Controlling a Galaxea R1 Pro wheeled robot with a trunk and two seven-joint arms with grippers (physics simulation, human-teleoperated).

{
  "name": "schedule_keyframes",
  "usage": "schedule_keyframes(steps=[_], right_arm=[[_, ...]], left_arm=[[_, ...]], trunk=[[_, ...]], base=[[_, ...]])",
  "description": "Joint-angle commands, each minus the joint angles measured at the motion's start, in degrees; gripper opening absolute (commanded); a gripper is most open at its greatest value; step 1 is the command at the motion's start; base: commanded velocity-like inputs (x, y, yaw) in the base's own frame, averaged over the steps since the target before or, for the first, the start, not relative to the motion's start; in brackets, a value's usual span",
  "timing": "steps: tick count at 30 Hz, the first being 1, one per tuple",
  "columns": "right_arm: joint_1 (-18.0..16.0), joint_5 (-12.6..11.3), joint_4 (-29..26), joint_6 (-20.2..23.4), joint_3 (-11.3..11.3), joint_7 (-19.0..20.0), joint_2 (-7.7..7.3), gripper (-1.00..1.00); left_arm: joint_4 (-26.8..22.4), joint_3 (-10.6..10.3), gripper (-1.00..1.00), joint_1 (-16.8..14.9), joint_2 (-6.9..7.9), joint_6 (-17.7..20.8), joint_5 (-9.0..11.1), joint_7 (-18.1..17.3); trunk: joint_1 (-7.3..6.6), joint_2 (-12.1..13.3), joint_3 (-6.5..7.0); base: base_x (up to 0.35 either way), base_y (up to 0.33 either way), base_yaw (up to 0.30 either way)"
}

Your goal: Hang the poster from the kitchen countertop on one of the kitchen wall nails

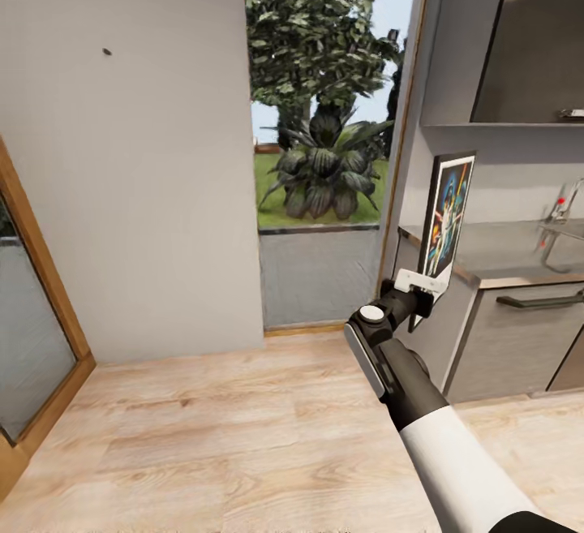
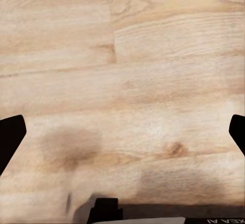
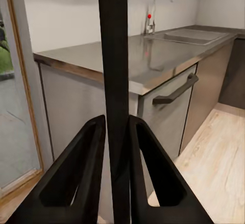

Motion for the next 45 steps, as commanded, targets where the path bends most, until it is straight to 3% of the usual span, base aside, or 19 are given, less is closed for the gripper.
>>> schedule_keyframes(steps=[1,4,8,16,17,22,26,31,34,37,41,43,45], right_arm=[[0.0,-0.3,-0.2,0.4,0.2,-0.1,0.00,-1.00],[0.2,-0.3,-0.4,0.5,0.3,0.8,0.00,-1.00],[2.9,-0.3,-3.4,0.6,1.3,10.2,-0.18,-1.00],[4.4,-0.2,-5.3,0.7,1.3,20.3,-0.94,-1.00],[4.6,-0.2,-5.4,0.7,1.3,23.6,-1.39,-1.00],[5.2,-0.2,-5.7,0.5,1.3,31.4,-2.31,-1.00],[6.5,-0.1,-6.3,0.3,1.2,38.1,-4.09,-1.00],[9.4,0.0,-8.7,0.1,1.0,51.0,-6.70,-1.00],[10.7,0.0,-9.2,-0.3,0.9,56.0,-8.00,-1.00],[13.9,0.0,-9.6,-4.6,0.9,65.6,-10.94,-1.00],[15.9,0.0,-9.6,-6.8,0.9,71.3,-12.85,-1.00],[16.9,0.0,-9.6,-7.3,0.3,75.7,-14.10,-1.00],[18.4,0.0,-9.7,-7.7,-3.0,85.6,-15.45,-1.00]], left_arm=[[-0.1,0.1,1.00,0.0,-0.02,0.0,0.0,0.0],[-0.1,0.1,1.00,0.0,-0.02,0.0,0.0,0.0],[0.0,0.0,1.00,0.0,-0.02,0.0,0.0,0.0],[0.0,0.1,1.00,0.0,-0.02,0.0,0.0,0.0],[0.0,0.1,1.00,0.0,-0.02,0.0,0.0,0.0],[0.0,0.1,1.00,0.0,-0.01,0.0,0.0,0.0],[0.0,0.0,1.00,0.0,-0.01,0.0,0.0,0.0],[0.0,0.1,1.00,0.0,-0.01,0.0,0.0,-0.1],[0.0,0.1,1.00,0.0,-0.01,0.0,0.0,-0.1],[0.0,0.1,1.00,0.0,0.05,0.0,0.0,-0.1],[0.0,0.1,1.00,0.0,0.07,0.0,0.0,-0.1],[0.0,0.1,1.00,0.0,0.07,-0.1,0.0,-0.1],[-0.1,0.1,1.00,0.0,0.07,-0.1,0.0,-0.2]], trunk=[[-0.01,0.0,-0.05],[-0.01,0.0,-0.05],[-0.01,0.0,-0.05],[-0.01,0.0,-0.05],[-0.01,0.0,-0.05],[-0.01,0.0,-0.05],[-0.01,0.0,-0.05],[-0.01,0.0,-0.05],[-0.01,0.0,-0.05],[-0.01,0.0,-0.05],[-0.01,0.0,-0.05],[-0.01,0.0,-0.05],[-0.01,0.0,-0.05]], base=[[-0.088,0.000,0.016],[-0.057,0.000,0.010],[-0.015,0.000,0.003],[-0.002,0.000,0.000],[0.000,0.000,0.000],[0.000,0.000,0.000],[0.000,0.000,0.000],[0.000,0.000,0.000],[0.000,0.000,0.000],[0.000,0.000,0.000],[0.000,0.000,0.000],[0.000,0.000,0.000],[0.000,0.000,0.000]])
